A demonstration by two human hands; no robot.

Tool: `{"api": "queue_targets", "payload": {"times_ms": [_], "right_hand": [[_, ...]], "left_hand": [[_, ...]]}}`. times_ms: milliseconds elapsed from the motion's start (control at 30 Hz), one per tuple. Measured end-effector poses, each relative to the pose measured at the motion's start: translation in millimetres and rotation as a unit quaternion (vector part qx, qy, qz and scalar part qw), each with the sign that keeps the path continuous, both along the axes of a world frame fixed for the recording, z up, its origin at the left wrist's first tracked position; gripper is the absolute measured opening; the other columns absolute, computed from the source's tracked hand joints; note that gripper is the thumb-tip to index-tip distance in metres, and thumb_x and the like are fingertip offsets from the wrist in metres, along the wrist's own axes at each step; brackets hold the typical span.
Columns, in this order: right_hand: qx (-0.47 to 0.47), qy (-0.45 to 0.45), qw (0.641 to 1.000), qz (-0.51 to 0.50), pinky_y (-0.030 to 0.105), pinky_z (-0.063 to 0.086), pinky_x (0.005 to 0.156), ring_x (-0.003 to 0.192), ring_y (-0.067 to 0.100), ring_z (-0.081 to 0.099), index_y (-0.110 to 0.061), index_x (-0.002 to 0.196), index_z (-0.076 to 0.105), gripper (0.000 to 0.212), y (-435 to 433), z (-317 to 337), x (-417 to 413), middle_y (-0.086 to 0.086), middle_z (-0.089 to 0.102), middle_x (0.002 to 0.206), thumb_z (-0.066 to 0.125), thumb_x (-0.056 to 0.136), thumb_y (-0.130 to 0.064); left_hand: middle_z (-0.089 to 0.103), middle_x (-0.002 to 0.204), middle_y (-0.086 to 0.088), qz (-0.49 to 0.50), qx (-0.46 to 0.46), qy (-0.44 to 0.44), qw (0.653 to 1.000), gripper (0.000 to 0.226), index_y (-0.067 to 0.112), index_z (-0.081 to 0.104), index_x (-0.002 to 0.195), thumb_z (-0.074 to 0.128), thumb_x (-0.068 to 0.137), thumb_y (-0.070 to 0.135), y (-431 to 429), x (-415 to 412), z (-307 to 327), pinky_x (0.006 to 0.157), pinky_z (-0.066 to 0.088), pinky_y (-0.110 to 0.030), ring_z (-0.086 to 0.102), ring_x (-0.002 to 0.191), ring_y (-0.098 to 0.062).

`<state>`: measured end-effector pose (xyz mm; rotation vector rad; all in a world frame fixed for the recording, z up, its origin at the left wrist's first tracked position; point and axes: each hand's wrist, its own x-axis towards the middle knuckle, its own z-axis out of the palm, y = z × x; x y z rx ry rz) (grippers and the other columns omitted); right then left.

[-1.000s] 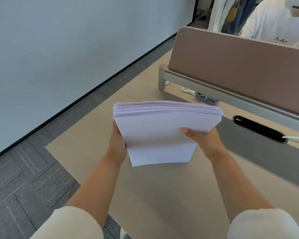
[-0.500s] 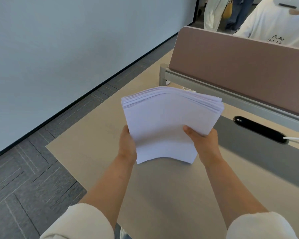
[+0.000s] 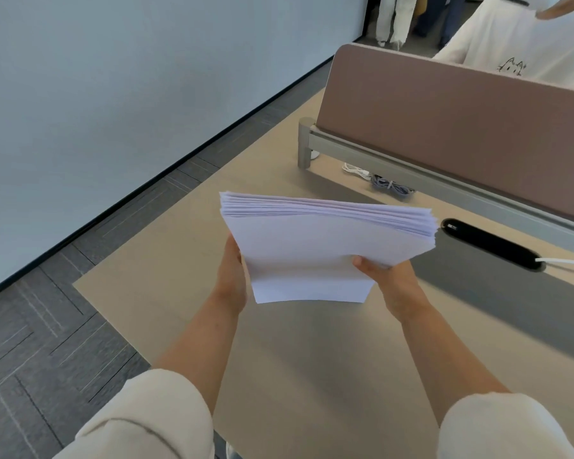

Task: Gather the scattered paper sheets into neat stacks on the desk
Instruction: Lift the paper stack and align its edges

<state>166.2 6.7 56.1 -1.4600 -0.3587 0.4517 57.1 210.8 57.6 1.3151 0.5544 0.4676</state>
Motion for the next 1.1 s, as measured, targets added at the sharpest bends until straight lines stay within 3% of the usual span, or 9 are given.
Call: {"api": "queue_targets", "payload": {"times_ms": [167,267,400,533,633,700,833,967,1100], "right_hand": [[-0.007,0.024,1.000,-0.011,0.028,0.049,0.087,0.095,0.001,0.066,-0.037,0.097,0.065,0.034,2,-3,2,-0.018,0.072,0.096,0.076,0.073,-0.016],[-0.023,0.036,0.999,-0.006,0.026,0.050,0.084,0.094,0.003,0.067,-0.034,0.096,0.066,0.029,1,-5,3,-0.015,0.073,0.096,0.075,0.076,-0.015],[-0.030,0.045,0.998,0.013,0.019,0.050,0.077,0.090,0.002,0.068,-0.028,0.100,0.066,0.029,-4,-9,7,-0.014,0.073,0.094,0.071,0.079,-0.009],[-0.042,0.065,0.997,-0.019,0.025,0.050,0.081,0.093,0.009,0.066,-0.027,0.099,0.064,0.033,-4,-21,7,-0.008,0.070,0.100,0.075,0.075,-0.007],[-0.047,0.044,0.998,-0.023,0.018,0.050,0.078,0.096,0.006,0.065,-0.027,0.105,0.062,0.037,-3,-22,7,-0.007,0.069,0.105,0.077,0.075,-0.012],[-0.042,0.030,0.998,-0.021,0.015,0.051,0.077,0.093,-0.001,0.065,-0.031,0.103,0.062,0.037,-2,-20,7,-0.012,0.069,0.103,0.077,0.075,-0.012],[-0.048,0.040,0.998,0.006,0.019,0.049,0.081,0.094,-0.003,0.065,-0.035,0.100,0.062,0.034,-1,-16,7,-0.016,0.068,0.103,0.074,0.076,-0.016],[-0.051,0.066,0.996,0.026,0.020,0.047,0.082,0.095,-0.003,0.066,-0.027,0.110,0.063,0.047,-2,-16,8,-0.012,0.070,0.107,0.074,0.064,-0.033],[-0.041,0.064,0.997,-0.012,0.024,0.048,0.087,0.101,0.004,0.065,-0.029,0.105,0.065,0.031,0,-24,6,-0.010,0.070,0.107,0.075,0.077,-0.018]], "left_hand": [[0.061,0.103,0.003,-0.009,-0.033,0.033,0.999,0.036,0.016,0.056,0.112,0.043,0.081,0.032,-2,6,-5,0.076,0.052,-0.029,0.060,0.091,-0.014],[0.058,0.092,0.004,0.002,-0.048,0.019,0.999,0.016,0.022,0.056,0.090,0.041,0.090,0.022,-3,9,-6,0.073,0.049,-0.028,0.056,0.082,-0.013],[0.046,0.071,0.004,0.018,-0.079,0.047,0.996,0.015,0.025,0.046,0.068,0.041,0.081,0.019,0,8,-20,0.059,0.037,-0.026,0.041,0.067,-0.014],[0.063,0.064,0.010,0.013,-0.097,0.066,0.993,0.033,0.021,0.057,0.073,0.034,0.093,0.008,-6,8,-31,0.054,0.051,-0.020,0.062,0.059,-0.010],[0.053,0.073,0.005,0.041,-0.102,0.061,0.992,0.031,0.022,0.052,0.072,0.031,0.093,0.011,-4,9,-36,0.062,0.048,-0.025,0.051,0.074,-0.018],[0.057,0.085,0.003,0.041,-0.089,0.056,0.994,0.026,0.022,0.056,0.087,0.032,0.096,0.016,-5,11,-38,0.072,0.049,-0.031,0.053,0.083,-0.020],[0.059,0.089,0.002,0.020,-0.071,0.069,0.995,0.020,0.020,0.057,0.096,0.037,0.095,0.017,-8,12,-38,0.067,0.055,-0.025,0.058,0.080,-0.017],[0.065,0.107,0.001,0.028,-0.100,0.102,0.989,0.028,0.023,0.063,0.106,0.039,0.094,0.029,-6,11,-49,0.099,0.047,-0.049,0.062,0.108,-0.025],[0.069,0.103,0.010,0.044,-0.096,0.118,0.987,0.025,0.035,0.066,0.097,0.042,0.092,0.032,-16,8,-47,0.095,0.049,-0.040,0.062,0.106,-0.018]]}}
